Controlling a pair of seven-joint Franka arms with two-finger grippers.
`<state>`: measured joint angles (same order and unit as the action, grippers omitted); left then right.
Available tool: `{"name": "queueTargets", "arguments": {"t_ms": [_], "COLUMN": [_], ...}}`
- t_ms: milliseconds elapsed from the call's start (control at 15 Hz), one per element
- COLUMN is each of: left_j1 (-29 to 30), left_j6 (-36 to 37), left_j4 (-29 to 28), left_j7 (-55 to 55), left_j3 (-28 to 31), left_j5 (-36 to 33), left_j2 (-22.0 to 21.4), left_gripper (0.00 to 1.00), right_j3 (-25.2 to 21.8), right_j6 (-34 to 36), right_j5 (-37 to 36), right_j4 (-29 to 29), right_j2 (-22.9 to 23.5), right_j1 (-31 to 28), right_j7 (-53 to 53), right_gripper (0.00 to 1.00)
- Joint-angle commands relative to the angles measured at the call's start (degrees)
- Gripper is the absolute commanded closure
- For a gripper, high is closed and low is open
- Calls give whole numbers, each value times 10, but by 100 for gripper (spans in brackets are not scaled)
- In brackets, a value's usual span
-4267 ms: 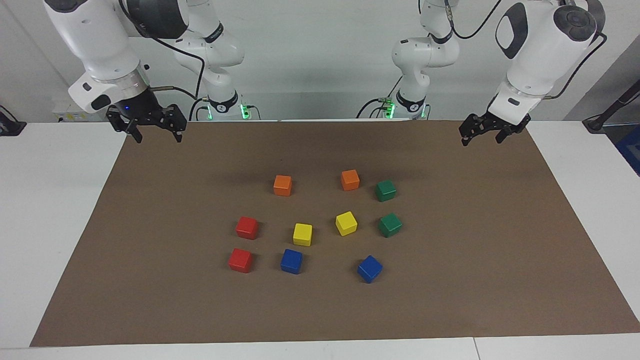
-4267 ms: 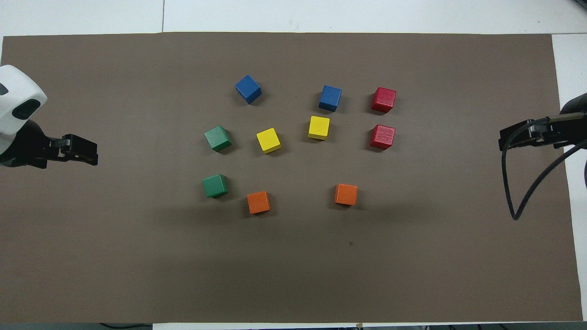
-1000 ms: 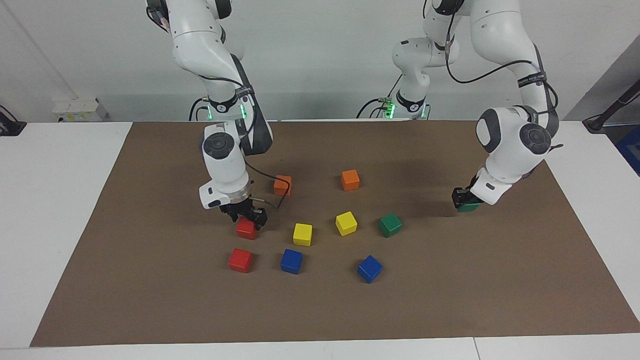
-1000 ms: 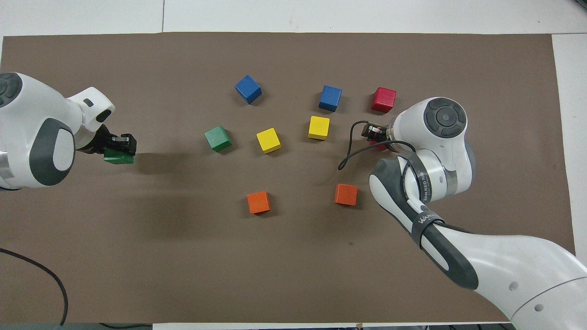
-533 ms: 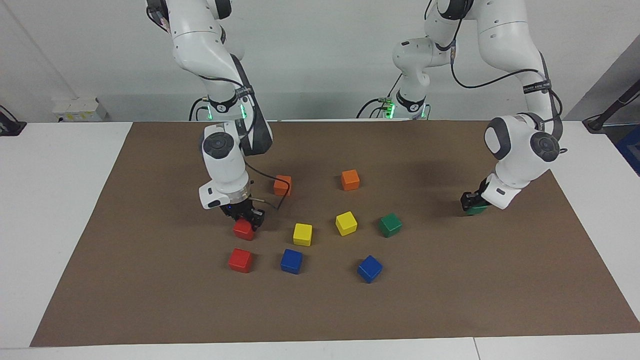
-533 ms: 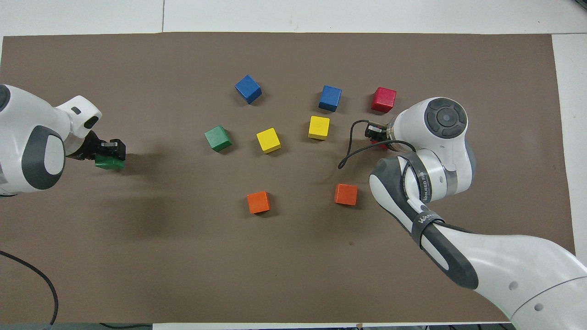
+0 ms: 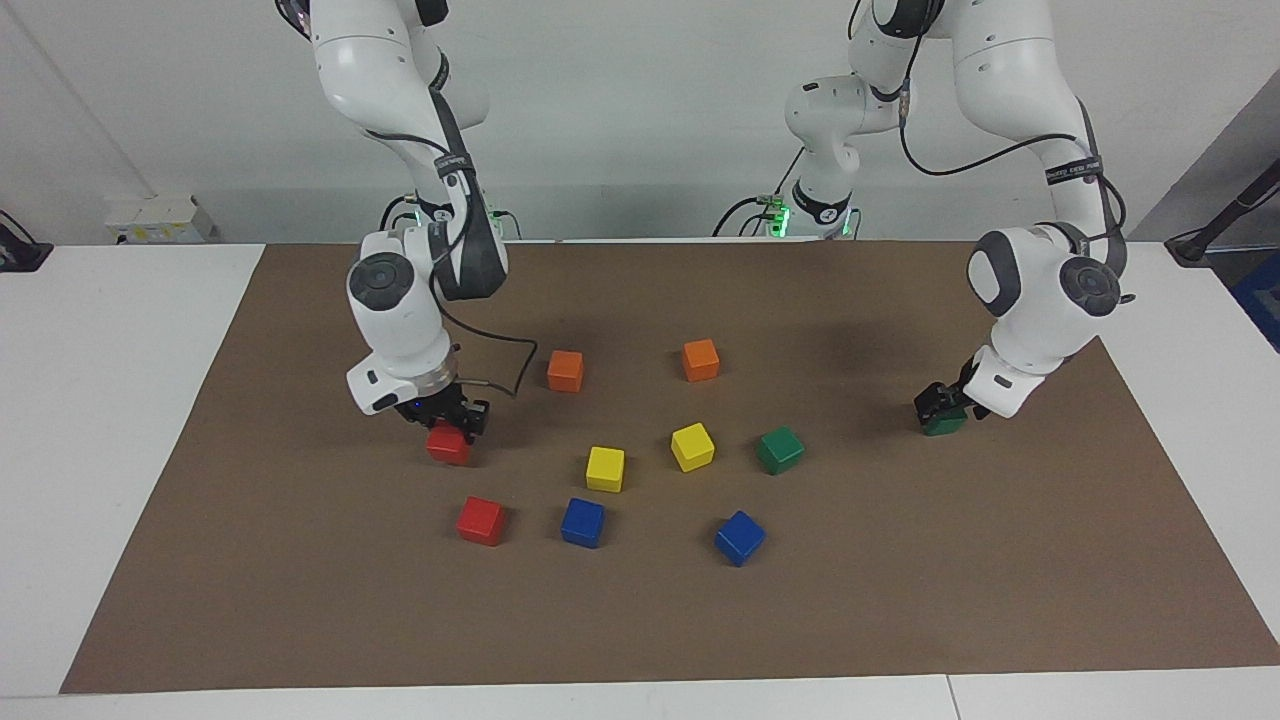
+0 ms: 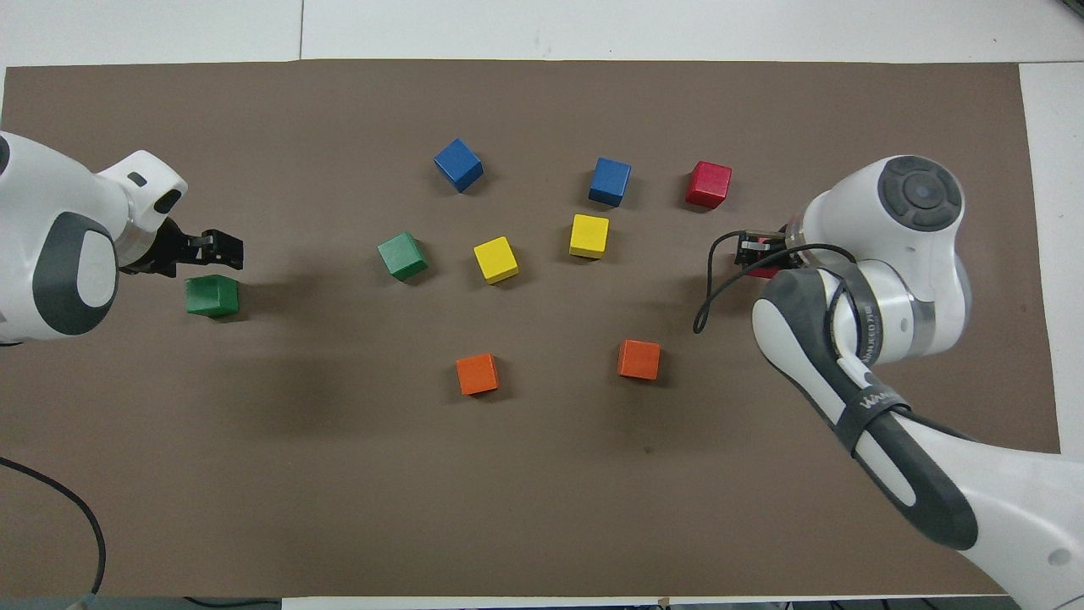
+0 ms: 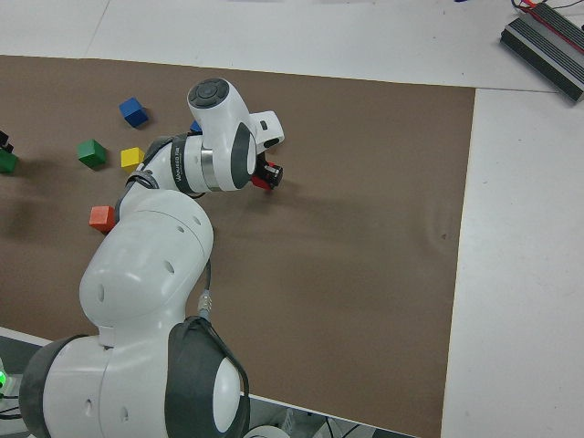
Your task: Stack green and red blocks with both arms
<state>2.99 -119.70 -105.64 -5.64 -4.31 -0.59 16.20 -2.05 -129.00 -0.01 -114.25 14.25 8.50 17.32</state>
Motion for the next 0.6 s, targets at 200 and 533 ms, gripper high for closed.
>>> {"name": "queueTargets", "arguments": {"t_ms": [200, 533], "left_j1": [-153, -184], "left_j6": [11, -65], "left_j4": [82, 40], "left_j7": [-351, -466], "left_j3": [4, 3], "left_j5": [-13, -17], "left_j2": [52, 54], "left_gripper": [0, 0], "right_j3": [6, 6], "right_j6": [-81, -89], "right_j5": [9, 9], "right_j4": [-77, -76], "right_j2": [-29, -14], "right_j1": [-113, -128], "right_j7": [-227, -243], "right_gripper": [100, 100]}}
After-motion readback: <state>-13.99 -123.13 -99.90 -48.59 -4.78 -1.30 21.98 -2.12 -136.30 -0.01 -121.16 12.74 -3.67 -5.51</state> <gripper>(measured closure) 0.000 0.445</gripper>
